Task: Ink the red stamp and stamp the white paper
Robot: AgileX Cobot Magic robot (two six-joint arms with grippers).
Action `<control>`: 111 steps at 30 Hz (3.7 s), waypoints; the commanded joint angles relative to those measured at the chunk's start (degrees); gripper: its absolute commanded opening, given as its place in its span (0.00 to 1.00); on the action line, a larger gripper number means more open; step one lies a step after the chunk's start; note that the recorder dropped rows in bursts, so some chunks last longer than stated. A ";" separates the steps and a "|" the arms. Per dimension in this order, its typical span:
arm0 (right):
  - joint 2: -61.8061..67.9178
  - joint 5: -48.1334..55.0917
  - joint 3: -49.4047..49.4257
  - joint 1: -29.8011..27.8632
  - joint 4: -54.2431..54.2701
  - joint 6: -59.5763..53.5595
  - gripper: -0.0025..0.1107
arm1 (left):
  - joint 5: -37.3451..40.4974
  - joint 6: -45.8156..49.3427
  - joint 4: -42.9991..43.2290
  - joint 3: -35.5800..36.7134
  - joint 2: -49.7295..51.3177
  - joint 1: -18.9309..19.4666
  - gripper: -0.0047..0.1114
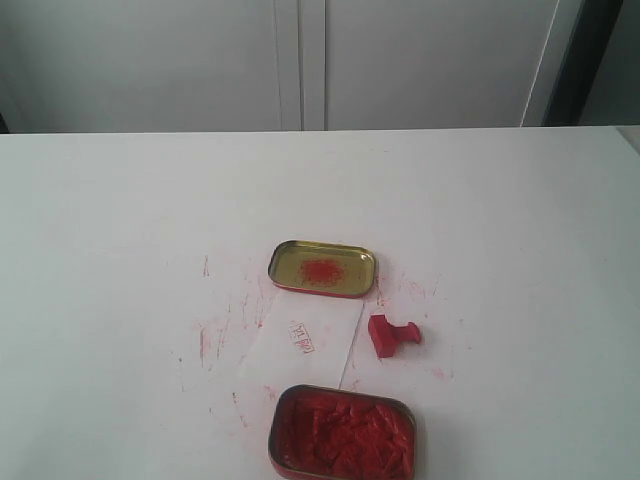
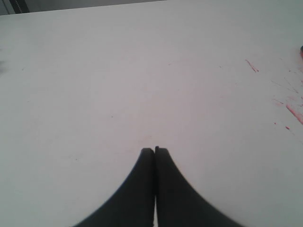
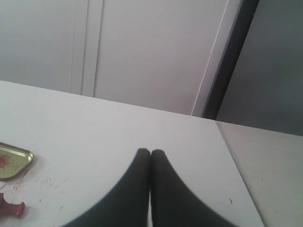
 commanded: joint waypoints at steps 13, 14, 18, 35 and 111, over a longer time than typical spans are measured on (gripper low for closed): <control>-0.95 -0.17 0.20 -0.08 -0.45 6.53 0.02 | -0.22 -0.14 -0.11 0.24 -0.22 0.25 0.04; -0.95 -0.17 0.20 -0.08 -0.45 6.53 0.02 | -0.22 -0.14 -0.11 0.24 -0.22 0.25 0.04; -0.95 -0.17 0.20 -0.08 -0.56 6.52 0.02 | -0.22 -0.14 -0.11 0.24 -0.22 0.25 0.04; -0.95 -3.87 14.47 -0.08 -6.12 6.52 0.02 | -0.22 -0.14 -0.11 0.24 -0.22 0.25 0.04; -0.95 -7.24 18.81 -0.08 -6.12 7.31 0.02 | -0.22 -0.14 -0.11 0.24 -0.22 0.25 0.04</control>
